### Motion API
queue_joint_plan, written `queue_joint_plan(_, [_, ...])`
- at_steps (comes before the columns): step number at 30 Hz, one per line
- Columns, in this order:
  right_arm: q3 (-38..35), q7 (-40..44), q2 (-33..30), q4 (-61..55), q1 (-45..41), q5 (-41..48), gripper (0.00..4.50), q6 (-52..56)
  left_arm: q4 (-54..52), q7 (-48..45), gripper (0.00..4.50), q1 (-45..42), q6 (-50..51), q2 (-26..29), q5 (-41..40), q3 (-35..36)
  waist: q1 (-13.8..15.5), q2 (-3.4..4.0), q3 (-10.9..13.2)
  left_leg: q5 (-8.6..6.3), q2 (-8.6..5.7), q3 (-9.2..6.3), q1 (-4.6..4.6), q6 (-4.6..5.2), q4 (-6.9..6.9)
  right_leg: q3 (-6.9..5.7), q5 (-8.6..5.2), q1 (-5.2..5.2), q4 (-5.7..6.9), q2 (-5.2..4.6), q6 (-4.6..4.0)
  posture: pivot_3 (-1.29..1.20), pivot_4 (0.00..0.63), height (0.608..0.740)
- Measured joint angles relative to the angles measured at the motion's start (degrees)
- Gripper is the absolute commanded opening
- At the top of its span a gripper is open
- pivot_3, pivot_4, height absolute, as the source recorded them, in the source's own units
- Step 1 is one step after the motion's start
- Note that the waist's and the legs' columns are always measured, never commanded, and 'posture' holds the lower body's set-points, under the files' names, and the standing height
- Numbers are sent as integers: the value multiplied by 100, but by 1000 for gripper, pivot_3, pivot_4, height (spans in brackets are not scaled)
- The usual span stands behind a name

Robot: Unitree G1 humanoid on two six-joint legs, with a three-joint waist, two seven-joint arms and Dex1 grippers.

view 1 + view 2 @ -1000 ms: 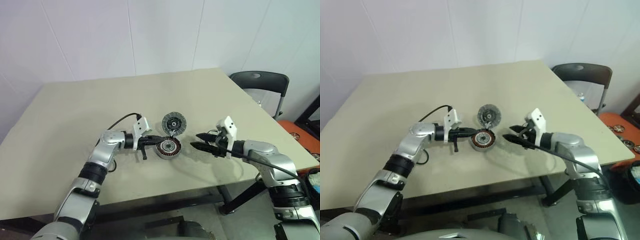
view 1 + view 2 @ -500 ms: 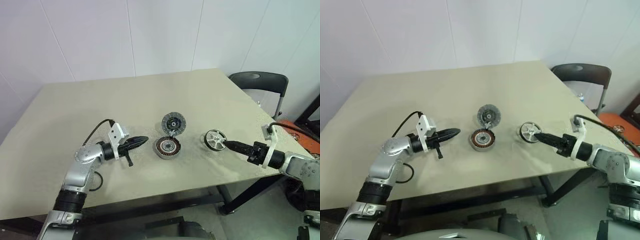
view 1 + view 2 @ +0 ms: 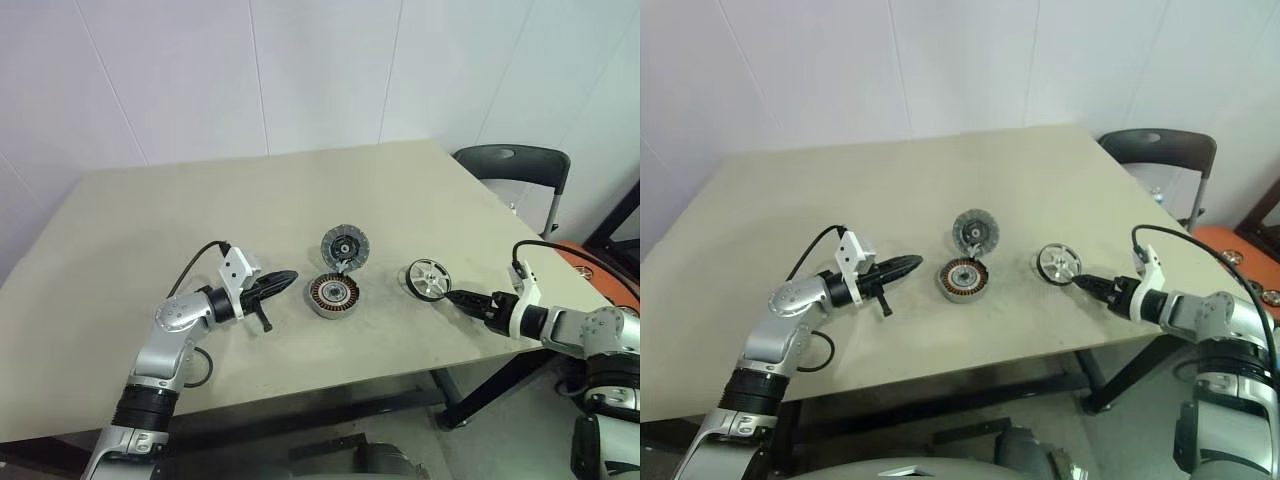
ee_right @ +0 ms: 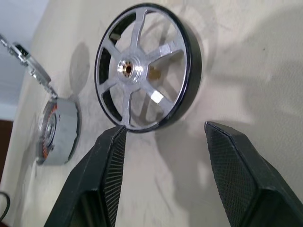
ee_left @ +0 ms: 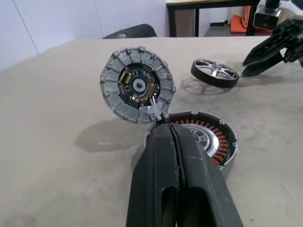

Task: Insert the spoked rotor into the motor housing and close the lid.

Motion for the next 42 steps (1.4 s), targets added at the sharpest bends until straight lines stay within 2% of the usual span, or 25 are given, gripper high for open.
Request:
queue_joint_plan(4, [-127,-131,227,45,-88,-23,2786,-60,15,11,50,-4,-12,3,0,-11,-94,-1,0,-6,5,5,28,11,1,0,-12,27,2,3,26,0,0,740])
queue_joint_plan(10, [-266,-388,787,263,-458,-43,2786,-209,20,-71,50,-49,23,25,-36,-37,-324,4,2,-6,29,21,29,7,-3,0,2,9,7,11,10,0,0,740])
queue_joint_plan(15, [-243,-561,1464,552,-934,-51,2786,-380,188,-65,50,-44,2,209,-31,30,-302,26,13,-6,36,25,16,5,-5,-2,18,-12,10,15,-12,0,0,740])
queue_joint_plan(18, [-233,-661,1654,661,-1185,-71,2176,-548,245,-48,0,-23,-19,311,-24,111,-260,33,15,9,33,25,-5,-23,-6,-3,21,-35,10,12,-14,0,0,740])
queue_joint_plan(20, [-231,-704,1748,663,-1313,-84,1575,-641,249,-21,0,-13,-32,317,-24,183,-262,34,14,6,31,24,-23,-25,-8,-4,22,-54,12,11,-15,0,0,740])
queue_joint_plan(23, [-230,-722,1766,632,-1338,-73,431,-647,250,-4,0,0,-39,363,-20,197,-268,37,10,3,28,24,-72,-22,-8,-15,23,-100,11,5,-16,0,0,740])
queue_joint_plan(24, [-229,-715,1783,584,-1338,-48,298,-651,253,-2,0,3,-40,374,-18,197,-272,40,8,3,23,28,-84,-22,-7,-15,25,-129,13,0,-18,0,0,740])
queue_joint_plan(26, [-229,-715,1789,537,-1336,-45,305,-645,254,6,0,8,-43,375,-17,196,-279,40,5,3,19,37,-90,-22,-5,-16,40,-167,14,-3,-28,0,0,740])
queue_joint_plan(32, [-243,-632,1789,367,-1218,-14,305,-637,254,49,0,29,-40,375,-9,194,-270,43,7,3,22,41,-106,-21,-6,-16,44,-152,8,-2,-29,0,0,740])
queue_joint_plan(39, [-663,-15,1661,-1076,-999,1315,305,501,171,-90,0,75,246,419,-275,223,-277,48,9,3,28,42,-105,-21,-6,-17,44,-154,12,2,-28,0,0,740])
queue_joint_plan(42, [-827,167,1401,-1841,-786,1940,305,1071,99,-135,0,161,356,530,-342,256,-264,48,9,2,28,42,-105,-20,-7,-17,44,-148,10,2,-28,0,0,740])
